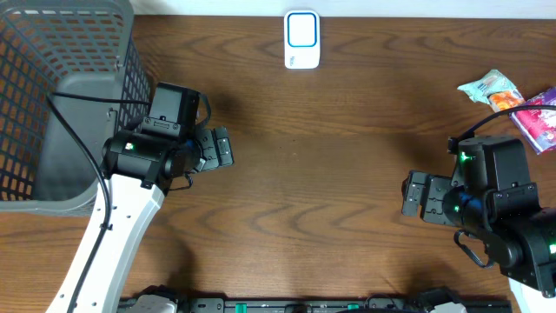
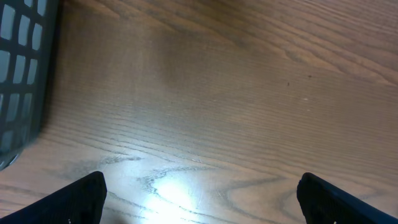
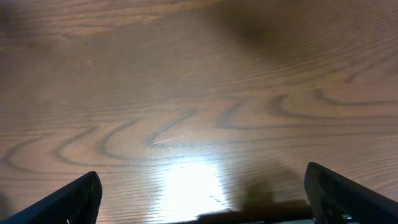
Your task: Scan the item barcode
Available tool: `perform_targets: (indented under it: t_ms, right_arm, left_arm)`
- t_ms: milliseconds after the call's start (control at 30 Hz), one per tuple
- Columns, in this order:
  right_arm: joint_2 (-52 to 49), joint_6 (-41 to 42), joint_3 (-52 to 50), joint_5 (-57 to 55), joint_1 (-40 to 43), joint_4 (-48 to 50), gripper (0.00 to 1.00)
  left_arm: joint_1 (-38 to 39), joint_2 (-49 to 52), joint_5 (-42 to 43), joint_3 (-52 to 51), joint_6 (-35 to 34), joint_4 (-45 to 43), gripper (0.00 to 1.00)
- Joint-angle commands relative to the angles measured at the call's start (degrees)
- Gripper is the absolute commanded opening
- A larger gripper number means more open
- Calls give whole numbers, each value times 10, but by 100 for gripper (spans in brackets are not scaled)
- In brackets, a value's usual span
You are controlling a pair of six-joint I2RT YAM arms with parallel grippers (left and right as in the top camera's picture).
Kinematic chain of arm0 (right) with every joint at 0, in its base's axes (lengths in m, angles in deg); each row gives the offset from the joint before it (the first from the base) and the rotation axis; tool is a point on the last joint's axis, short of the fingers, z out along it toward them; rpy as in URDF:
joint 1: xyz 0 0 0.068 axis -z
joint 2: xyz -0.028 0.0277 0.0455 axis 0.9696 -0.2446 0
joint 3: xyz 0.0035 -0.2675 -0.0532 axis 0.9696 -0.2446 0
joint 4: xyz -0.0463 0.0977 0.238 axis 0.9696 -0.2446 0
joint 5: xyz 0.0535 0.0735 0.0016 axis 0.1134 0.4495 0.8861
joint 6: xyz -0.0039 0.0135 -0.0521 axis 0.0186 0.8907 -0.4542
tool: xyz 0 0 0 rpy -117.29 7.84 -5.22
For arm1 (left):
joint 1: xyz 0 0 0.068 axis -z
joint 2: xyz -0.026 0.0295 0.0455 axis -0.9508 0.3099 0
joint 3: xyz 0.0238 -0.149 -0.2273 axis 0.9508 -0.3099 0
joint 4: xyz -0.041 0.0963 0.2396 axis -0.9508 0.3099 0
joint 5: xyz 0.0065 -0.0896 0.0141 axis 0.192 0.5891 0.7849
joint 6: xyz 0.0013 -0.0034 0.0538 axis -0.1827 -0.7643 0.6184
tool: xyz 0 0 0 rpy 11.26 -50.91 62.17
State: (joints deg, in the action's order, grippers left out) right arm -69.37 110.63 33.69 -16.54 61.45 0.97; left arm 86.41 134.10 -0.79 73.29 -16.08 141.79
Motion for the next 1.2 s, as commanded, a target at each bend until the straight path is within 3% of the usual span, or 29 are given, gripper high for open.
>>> perform_targets:
  t_ms: [0, 200, 367, 633, 867, 1167]
  right_arm:
    - [1, -4, -6, -49, -3, 0, 99]
    - [9, -11, -10, -63, -3, -13, 99]
    - [61, -89, -55, -37, -3, 42, 99]
    - [232, -230, -249, 74, -3, 199, 99]
    - [388, -240, -426, 84, -3, 317, 99]
    - [505, -270, -575, 120, 16, 468, 99]
  left_arm:
    - [0, 0, -3, -1, 5, 1, 98]
    - [0, 0, -3, -1, 5, 1, 98]
    - [0, 0, -3, -1, 5, 1, 98]
    - [0, 0, -3, -1, 5, 1, 98]
    - [0, 0, -3, -1, 5, 1, 98]
    - [0, 0, -3, -1, 5, 1, 98]
